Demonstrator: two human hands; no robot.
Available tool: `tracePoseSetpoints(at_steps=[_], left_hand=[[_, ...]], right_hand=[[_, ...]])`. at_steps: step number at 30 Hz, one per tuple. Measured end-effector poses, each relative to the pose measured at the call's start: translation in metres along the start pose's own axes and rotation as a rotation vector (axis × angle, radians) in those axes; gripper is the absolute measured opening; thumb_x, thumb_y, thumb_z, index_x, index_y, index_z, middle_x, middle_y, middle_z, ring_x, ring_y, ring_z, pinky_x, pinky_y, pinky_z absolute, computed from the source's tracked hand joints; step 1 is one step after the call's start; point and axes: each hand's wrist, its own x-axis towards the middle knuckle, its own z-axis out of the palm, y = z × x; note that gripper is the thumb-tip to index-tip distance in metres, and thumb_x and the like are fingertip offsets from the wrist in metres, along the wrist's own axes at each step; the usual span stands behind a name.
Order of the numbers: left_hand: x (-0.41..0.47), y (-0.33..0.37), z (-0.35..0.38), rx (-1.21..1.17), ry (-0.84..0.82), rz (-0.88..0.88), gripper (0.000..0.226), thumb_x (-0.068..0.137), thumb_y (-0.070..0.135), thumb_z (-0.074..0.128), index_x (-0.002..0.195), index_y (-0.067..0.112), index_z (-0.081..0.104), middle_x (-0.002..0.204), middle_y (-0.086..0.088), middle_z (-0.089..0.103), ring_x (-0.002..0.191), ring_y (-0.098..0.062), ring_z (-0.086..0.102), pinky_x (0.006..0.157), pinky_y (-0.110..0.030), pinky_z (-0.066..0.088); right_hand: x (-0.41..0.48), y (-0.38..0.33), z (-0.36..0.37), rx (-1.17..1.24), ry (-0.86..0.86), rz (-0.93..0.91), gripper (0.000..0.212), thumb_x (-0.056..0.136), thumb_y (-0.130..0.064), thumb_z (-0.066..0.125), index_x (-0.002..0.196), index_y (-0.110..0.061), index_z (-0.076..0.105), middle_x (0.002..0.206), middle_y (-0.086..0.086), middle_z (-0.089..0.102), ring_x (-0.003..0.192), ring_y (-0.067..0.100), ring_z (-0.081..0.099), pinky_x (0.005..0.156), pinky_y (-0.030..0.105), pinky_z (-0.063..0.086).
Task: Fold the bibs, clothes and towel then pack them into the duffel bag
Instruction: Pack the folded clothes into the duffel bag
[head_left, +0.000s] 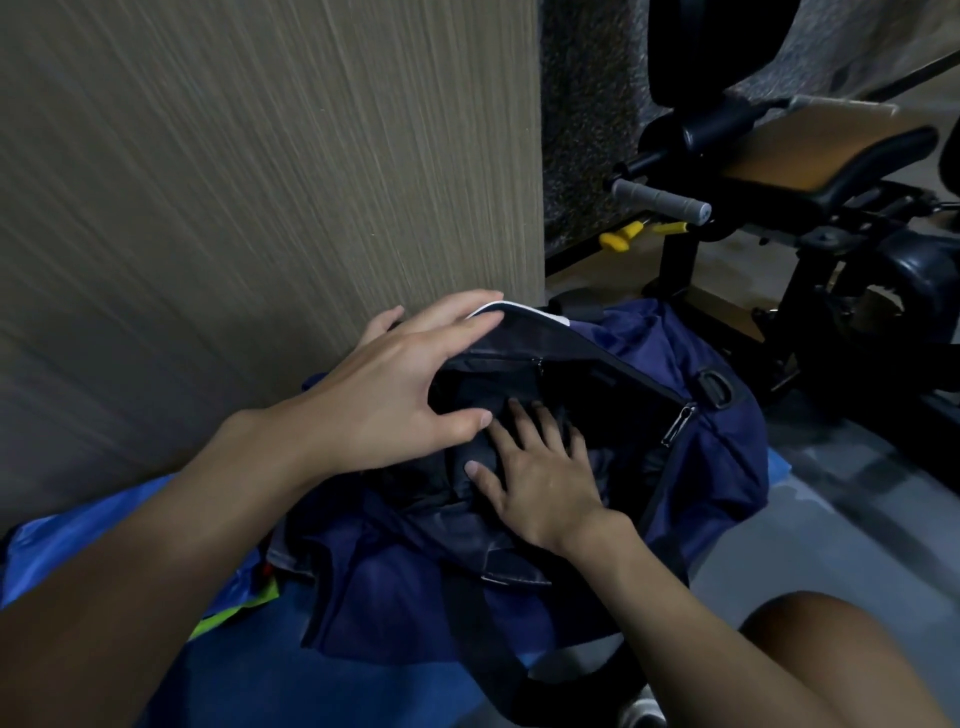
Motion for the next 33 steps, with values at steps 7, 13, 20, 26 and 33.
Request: tracePoseSetpoints(at_steps=[7, 13, 20, 26, 33], left_hand=[[0.001, 0.000, -0.006, 0.018, -0.018, 0.000, 0.085, 0.079, 0.049, 0.062, 0.155, 0.028, 0.029, 0.158, 0.031, 0.013, 0.143, 0.011, 0.017, 0.121, -0.054, 0.013], [0.002, -0.001, -0.003, 0.029, -0.024, -0.003, 0.076, 0.084, 0.050, 0.054, 0.154, 0.030, 0.031, 0.157, 0.033, 0.014, 0.140, 0.013, 0.020, 0.121, -0.053, 0.012], [0.003, -0.001, 0.003, 0.060, -0.032, -0.052, 0.061, 0.096, 0.043, 0.050, 0.153, 0.028, 0.034, 0.160, 0.022, 0.018, 0.142, 0.007, 0.018, 0.121, -0.054, 0.005], [-0.021, -0.001, 0.007, 0.068, -0.011, -0.090, 0.058, 0.099, 0.035, 0.050, 0.154, 0.030, 0.032, 0.161, 0.016, 0.021, 0.148, -0.003, 0.015, 0.121, -0.055, 0.005], [-0.108, -0.055, 0.007, -0.124, 0.250, -0.240, 0.058, 0.090, 0.045, 0.041, 0.137, 0.015, 0.058, 0.143, -0.002, 0.054, 0.135, -0.011, 0.043, 0.118, -0.025, 0.025]], right_hand=[[0.004, 0.004, 0.006, 0.050, -0.086, 0.006, 0.070, 0.095, -0.067, 0.013, 0.154, -0.035, -0.005, 0.162, -0.004, -0.019, 0.147, 0.020, -0.023, 0.119, 0.055, -0.005], [-0.007, 0.001, -0.001, -0.031, -0.034, -0.006, 0.066, 0.098, -0.062, 0.012, 0.155, -0.032, 0.000, 0.164, 0.000, -0.008, 0.149, 0.025, -0.013, 0.116, 0.059, -0.007], [-0.039, -0.020, -0.024, 0.018, 0.256, -0.204, 0.057, 0.092, -0.048, 0.017, 0.116, -0.019, 0.061, 0.118, 0.003, 0.056, 0.115, 0.026, 0.049, 0.100, 0.044, 0.034], [-0.066, -0.053, -0.024, 0.251, 0.350, -0.514, 0.027, 0.096, -0.025, 0.043, 0.093, -0.013, 0.067, 0.090, 0.001, 0.059, 0.083, 0.022, 0.053, 0.076, 0.038, 0.046], [-0.074, -0.099, -0.002, 0.370, 0.210, -0.660, 0.019, 0.096, -0.020, 0.047, 0.089, -0.013, 0.063, 0.088, -0.001, 0.058, 0.081, 0.019, 0.057, 0.072, 0.039, 0.049]])
